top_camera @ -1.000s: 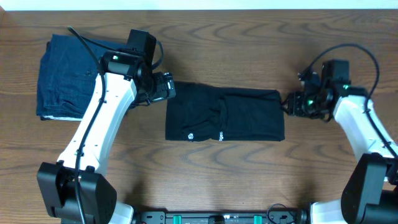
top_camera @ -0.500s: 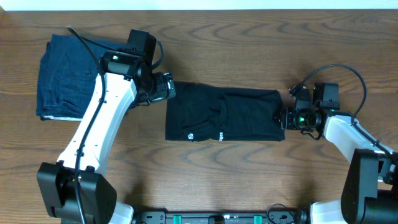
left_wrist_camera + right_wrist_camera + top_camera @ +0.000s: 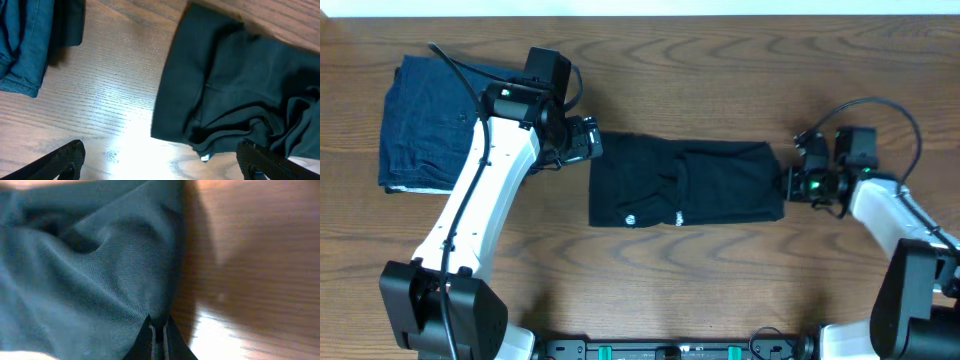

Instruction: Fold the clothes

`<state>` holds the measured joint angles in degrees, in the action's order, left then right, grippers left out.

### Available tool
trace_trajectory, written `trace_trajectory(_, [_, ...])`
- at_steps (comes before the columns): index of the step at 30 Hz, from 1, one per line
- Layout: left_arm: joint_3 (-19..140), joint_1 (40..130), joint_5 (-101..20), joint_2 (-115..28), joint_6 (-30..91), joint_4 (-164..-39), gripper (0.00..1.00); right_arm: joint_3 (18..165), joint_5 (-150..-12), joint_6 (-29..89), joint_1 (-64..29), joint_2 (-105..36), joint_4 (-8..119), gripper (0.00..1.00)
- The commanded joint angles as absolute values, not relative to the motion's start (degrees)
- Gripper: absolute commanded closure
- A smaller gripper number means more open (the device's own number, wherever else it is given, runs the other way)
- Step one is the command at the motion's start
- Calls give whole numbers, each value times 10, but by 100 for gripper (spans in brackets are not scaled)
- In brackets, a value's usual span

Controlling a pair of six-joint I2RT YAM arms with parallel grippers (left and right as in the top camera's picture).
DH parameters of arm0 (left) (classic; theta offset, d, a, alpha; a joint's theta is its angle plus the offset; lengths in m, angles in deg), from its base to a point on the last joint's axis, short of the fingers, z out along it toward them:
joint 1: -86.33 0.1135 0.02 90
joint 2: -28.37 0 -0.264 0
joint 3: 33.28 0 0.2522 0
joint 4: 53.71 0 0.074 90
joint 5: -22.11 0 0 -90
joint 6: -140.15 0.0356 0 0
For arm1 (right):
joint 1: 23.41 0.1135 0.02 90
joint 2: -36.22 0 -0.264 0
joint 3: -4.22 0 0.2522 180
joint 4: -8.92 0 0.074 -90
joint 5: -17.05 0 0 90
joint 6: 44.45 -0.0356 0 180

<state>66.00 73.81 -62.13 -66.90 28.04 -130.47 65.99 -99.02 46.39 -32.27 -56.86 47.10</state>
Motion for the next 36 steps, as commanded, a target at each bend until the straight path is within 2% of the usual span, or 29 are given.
trace_trajectory(1, [655, 741, -626, -672, 282, -1306, 2, 723, -984, 470, -357, -570, 507, 99])
trace_trajectory(6, [655, 741, -626, -672, 282, -1306, 2, 814, -996, 484, -391, -570, 603, 99])
trace_trajectory(11, [655, 741, -626, -672, 282, -1306, 2, 877, -1054, 482, -374, -570, 650, 99])
trace_trajectory(20, [655, 741, -626, -672, 282, -1306, 2, 971, -1064, 473, -236, -570, 725, 99])
trace_trajectory(27, [655, 741, -626, -672, 282, -1306, 2, 967, -1025, 463, -108, -573, 725, 99])
trace_trajectory(31, [655, 741, -626, -672, 282, -1306, 2, 956, -969, 463, -50, -575, 724, 99])
trace_trajectory(36, [655, 741, -626, -672, 282, -1306, 2, 939, -963, 463, 12, -588, 704, 99])
